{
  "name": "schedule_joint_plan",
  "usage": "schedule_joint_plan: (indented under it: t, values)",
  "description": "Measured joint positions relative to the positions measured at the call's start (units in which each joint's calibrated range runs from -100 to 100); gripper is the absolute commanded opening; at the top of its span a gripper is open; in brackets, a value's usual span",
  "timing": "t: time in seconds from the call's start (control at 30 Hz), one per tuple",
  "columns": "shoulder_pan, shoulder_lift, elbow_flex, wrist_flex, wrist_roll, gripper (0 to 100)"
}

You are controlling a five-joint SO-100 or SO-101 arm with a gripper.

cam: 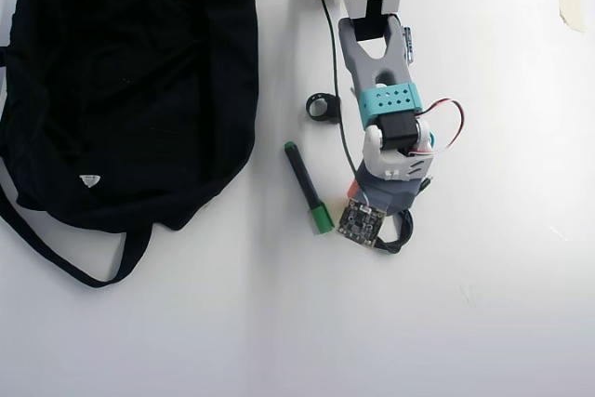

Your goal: Put the cable into the black bag

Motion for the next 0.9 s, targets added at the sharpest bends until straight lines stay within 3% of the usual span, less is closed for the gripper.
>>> schedule_joint_plan:
  t: [0.9]
  values:
    - [0.66, 0.08, 0.24, 6.10, 1.37, 7]
